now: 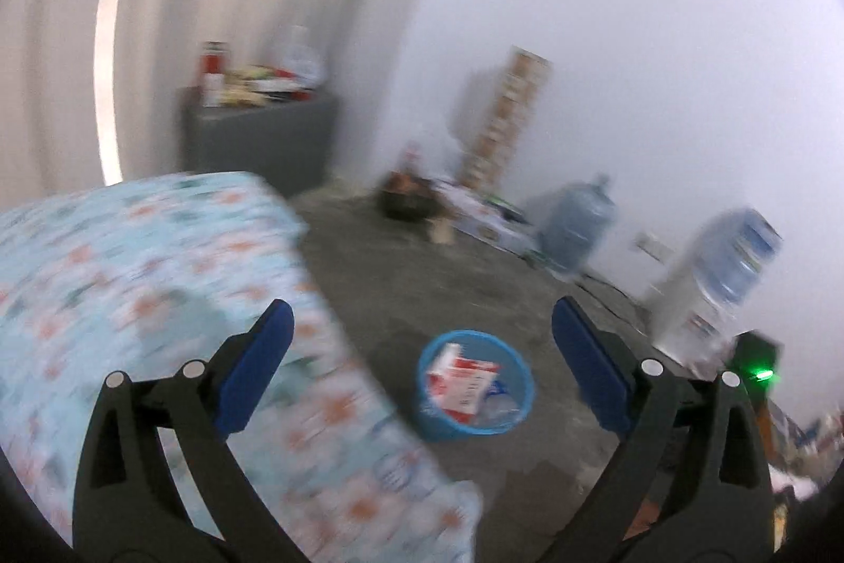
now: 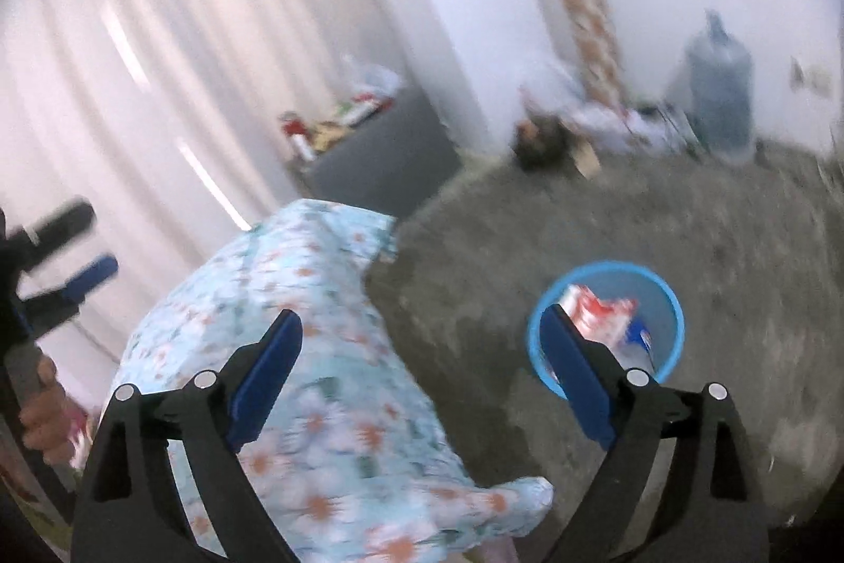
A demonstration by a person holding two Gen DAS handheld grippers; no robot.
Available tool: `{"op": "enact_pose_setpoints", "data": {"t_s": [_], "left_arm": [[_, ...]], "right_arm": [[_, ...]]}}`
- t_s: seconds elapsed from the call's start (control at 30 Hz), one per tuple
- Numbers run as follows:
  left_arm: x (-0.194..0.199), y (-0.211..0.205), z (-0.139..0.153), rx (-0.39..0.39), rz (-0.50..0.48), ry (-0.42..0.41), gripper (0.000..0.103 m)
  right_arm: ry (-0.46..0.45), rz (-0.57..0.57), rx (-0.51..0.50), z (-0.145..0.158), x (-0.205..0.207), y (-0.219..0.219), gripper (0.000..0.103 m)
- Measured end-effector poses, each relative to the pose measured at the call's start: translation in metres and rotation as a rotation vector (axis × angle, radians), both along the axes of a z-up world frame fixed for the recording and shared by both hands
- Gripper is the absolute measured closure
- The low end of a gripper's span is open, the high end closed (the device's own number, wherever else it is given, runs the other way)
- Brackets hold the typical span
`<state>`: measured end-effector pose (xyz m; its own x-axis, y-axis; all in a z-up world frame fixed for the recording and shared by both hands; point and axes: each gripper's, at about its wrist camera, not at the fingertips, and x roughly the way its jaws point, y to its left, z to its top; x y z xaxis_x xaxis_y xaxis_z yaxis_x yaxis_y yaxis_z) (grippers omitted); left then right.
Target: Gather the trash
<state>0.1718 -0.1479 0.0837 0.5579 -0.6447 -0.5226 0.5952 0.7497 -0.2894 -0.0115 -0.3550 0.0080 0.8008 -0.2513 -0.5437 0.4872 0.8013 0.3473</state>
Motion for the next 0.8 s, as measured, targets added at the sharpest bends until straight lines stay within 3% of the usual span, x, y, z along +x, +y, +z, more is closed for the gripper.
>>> {"op": "enact_pose_setpoints", "data": {"t_s": [0.3,0.63,0.8], "left_arm": [[-0.045,0.113,-0.011,0.055,0.343,-0.007,0.009],[-0.083,0.153,-0.048,0.213,0.493,0.061,0.009],[-0.095,0.162,-0.058,0.240,0.533,0.046,0.009]], "right_arm": [[-0.069,0.121,-0.140,0.050,0.005,0.084,0.007],[0.006,0.215,-0.207,0.054,0.013,0.155,0.007],[0.061,0.228,-0.260,0.049,0.013,0.179,0.007]]}}
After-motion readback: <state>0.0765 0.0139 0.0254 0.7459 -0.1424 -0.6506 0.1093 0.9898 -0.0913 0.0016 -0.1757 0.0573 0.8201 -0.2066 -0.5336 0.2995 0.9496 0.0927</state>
